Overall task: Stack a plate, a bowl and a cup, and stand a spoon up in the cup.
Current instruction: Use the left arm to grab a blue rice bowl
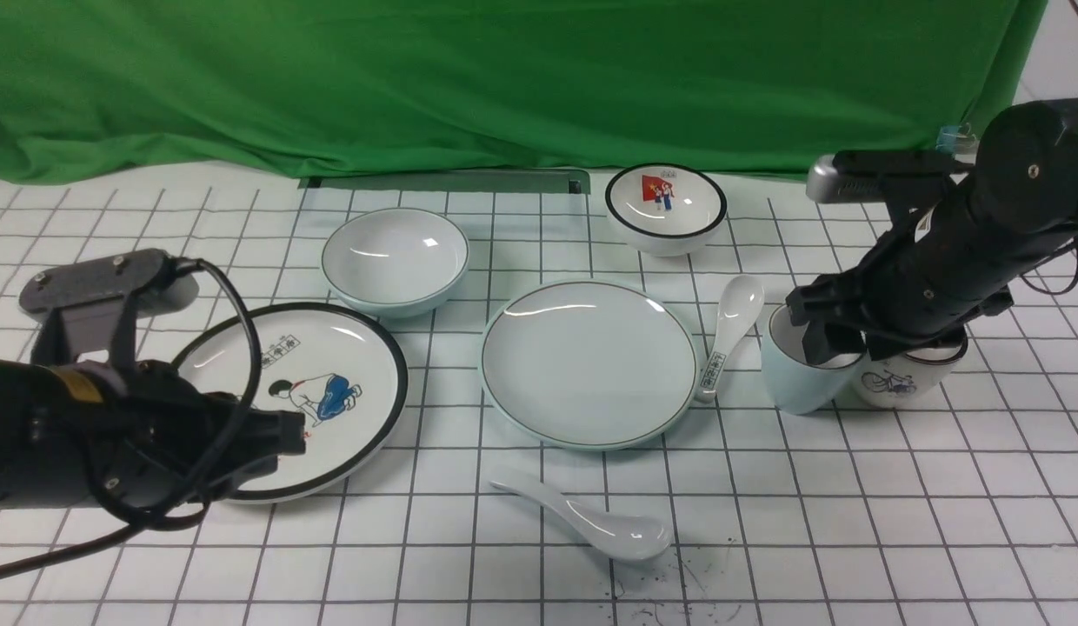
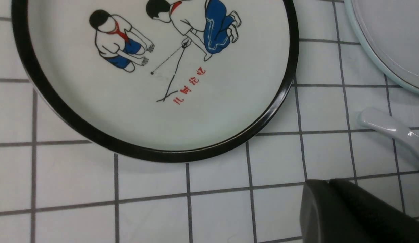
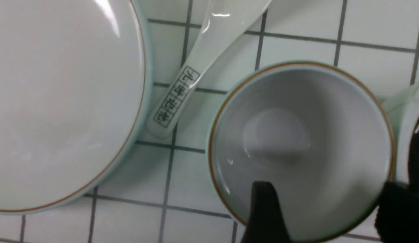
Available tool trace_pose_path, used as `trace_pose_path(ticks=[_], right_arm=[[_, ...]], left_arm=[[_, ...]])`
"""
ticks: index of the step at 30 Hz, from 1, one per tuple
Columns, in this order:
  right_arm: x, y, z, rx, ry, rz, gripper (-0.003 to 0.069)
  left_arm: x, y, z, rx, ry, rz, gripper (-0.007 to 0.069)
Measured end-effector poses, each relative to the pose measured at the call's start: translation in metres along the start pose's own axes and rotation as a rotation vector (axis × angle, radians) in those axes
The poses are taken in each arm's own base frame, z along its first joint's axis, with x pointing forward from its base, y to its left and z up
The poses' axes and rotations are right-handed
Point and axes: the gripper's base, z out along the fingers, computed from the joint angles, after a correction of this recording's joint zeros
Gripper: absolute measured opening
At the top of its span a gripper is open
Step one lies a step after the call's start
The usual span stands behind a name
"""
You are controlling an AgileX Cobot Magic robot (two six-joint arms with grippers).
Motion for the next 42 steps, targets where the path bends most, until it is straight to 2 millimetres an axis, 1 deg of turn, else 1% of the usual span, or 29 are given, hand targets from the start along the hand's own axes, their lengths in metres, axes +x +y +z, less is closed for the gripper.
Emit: trace_pose_path(ticks=[8,12,16,18,20,22,24,25,26,28,29,30,31,32,33,35,37,38,39,40,41,42], right_arm=[[-0.002,0.0,0.004,0.0,-0.008,0.003,0.0466],[-0.002,0.001,-0.002,-0.002,-0.021,0.0,0.0466],[-0.004,0.003,-0.025,-0.008,-0.081,-0.032,0.0468],[-0.004,0.003,-0.03,-0.009,-0.095,-0.038,0.0468],[-0.004,0.004,-0.041,-0.011,-0.119,-0.06,0.0468],[-0.003,0.004,-0.052,-0.013,-0.131,-0.083,0.0468],[0.0,0.005,-0.063,-0.014,-0.137,-0.114,0.0468],[0.002,0.005,-0.07,-0.014,-0.137,-0.134,0.0468],[0.005,0.005,-0.075,-0.013,-0.128,-0.153,0.0468],[0.01,0.005,-0.088,-0.013,-0.124,-0.183,0.0468],[0.011,0.005,-0.09,-0.013,-0.12,-0.188,0.0468],[0.016,0.005,-0.102,-0.014,-0.129,-0.2,0.0468],[0.018,0.005,-0.108,-0.014,-0.143,-0.205,0.0468],[0.022,0.005,-0.118,-0.013,-0.172,-0.213,0.0468],[0.022,0.005,-0.118,-0.013,-0.171,-0.213,0.0468],[0.028,0.005,-0.131,-0.011,-0.239,-0.222,0.0468],[0.031,0.005,-0.132,-0.009,-0.262,-0.222,0.0468],[0.032,0.005,-0.131,-0.009,-0.261,-0.222,0.0468],[0.034,0.004,-0.126,-0.008,-0.265,-0.221,0.0468],[0.034,0.004,-0.125,-0.008,-0.267,-0.22,0.0468],[0.036,0.003,-0.118,-0.006,-0.267,-0.219,0.0468],[0.037,0.003,-0.115,-0.006,-0.27,-0.217,0.0468]], left_arm=[[0.0,0.0,0.0,0.004,-0.005,0.012,-0.0028],[-0.002,0.0,0.0,-0.001,-0.024,0.02,-0.0028],[-0.008,-0.002,-0.002,-0.001,-0.047,0.039,-0.0017],[-0.012,-0.003,-0.003,0.002,-0.05,0.043,-0.0009],[-0.024,-0.008,-0.007,0.01,-0.066,0.056,0.0017],[-0.045,-0.015,-0.008,0.019,-0.081,0.074,0.0064],[-0.065,-0.02,-0.006,0.02,-0.088,0.093,0.011],[-0.079,-0.023,-0.002,0.015,-0.097,0.11,0.0158],[-0.088,-0.025,0.002,0.011,-0.102,0.119,0.018],[-0.108,-0.027,0.015,-0.009,-0.104,0.15,0.0249],[-0.11,-0.026,0.02,-0.014,-0.095,0.149,0.0257],[-0.126,-0.026,0.032,-0.039,-0.099,0.162,0.0316],[-0.132,-0.024,0.045,-0.061,-0.085,0.167,0.0342],[-0.143,-0.023,0.058,-0.084,-0.078,0.165,0.038],[-0.144,-0.022,0.06,-0.087,-0.075,0.158,0.0385],[-0.156,-0.016,0.093,-0.139,-0.028,0.161,0.0427],[-0.162,-0.012,0.118,-0.163,0.014,0.16,0.0437],[-0.163,-0.011,0.12,-0.165,0.018,0.161,0.0437],[-0.167,-0.009,0.136,-0.176,0.046,0.16,0.0435],[-0.166,-0.007,0.142,-0.179,0.06,0.159,0.0434],[-0.169,-0.002,0.161,-0.192,0.104,0.142,0.0424],[-0.172,0.001,0.168,-0.2,0.125,0.133,0.0416]])
